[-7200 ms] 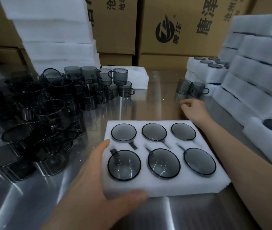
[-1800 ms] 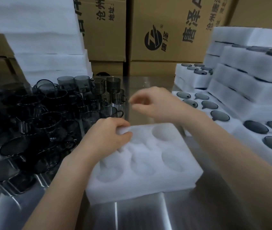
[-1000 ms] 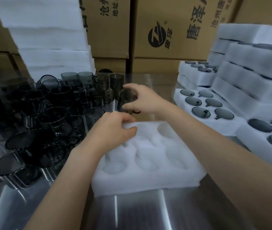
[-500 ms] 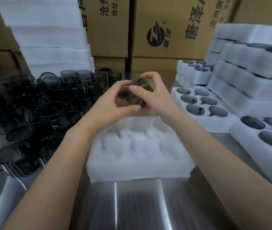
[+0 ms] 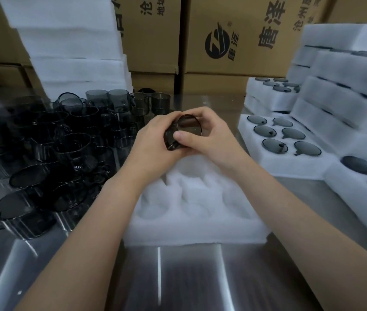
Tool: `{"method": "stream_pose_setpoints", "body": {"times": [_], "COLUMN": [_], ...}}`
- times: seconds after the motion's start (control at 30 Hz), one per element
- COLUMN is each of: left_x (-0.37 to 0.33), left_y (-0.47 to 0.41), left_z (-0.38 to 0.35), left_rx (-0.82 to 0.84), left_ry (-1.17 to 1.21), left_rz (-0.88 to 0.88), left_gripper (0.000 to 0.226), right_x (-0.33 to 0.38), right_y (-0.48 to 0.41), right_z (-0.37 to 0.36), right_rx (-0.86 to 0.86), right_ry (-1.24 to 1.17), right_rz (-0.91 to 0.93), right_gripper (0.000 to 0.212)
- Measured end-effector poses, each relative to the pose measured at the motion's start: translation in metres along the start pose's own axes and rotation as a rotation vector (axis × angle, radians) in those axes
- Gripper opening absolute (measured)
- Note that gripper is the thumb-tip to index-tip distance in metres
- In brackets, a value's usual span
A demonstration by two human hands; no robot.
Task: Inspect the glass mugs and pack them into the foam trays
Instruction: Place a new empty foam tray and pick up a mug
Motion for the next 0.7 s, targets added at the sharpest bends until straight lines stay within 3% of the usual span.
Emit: {"method": "stream_pose_setpoints", "body": {"times": [0.2,0.4,0.5,0.7], "left_x": [-0.009,-0.005,0.003,0.016], "left_y": [0.002,0.003,0.002,0.002], "left_z": [-0.003,-0.003,-0.001,0.003], "left_rx": [0.021,0.035,0.024,-0.031], "left_ry": [-0.053,0.055,0.181,0.402], "left_rz": [-0.119,-0.08,-0.015,0.034], "left_gripper": [0.073,0.075,0.071,0.056], "right_x": [0.001,-0.011,-0.012,-0.009], "right_y": [0.001,0.002,0.002,0.0], "right_z": [0.009,0.012,0.007,-0.007], "right_rx": [-0.111,-0.139,-0.041,0.203], "right_ry": [0.045,-0.194,-0.306,-0.313], "right_rz": [-0.003,-0.153,-0.19,-0.169], "right_gripper": [0.022,0.018,0.021,0.037]}}
Point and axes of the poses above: each hand's wrist, its own y-axis away from the middle knuckle, its own z-axis out of the back of the hand, x = y × z, the point moved 8 cm from there along -y, towards the middle knuckle, and after that the axes turned 7 degrees about x, right-handed, at the moved point
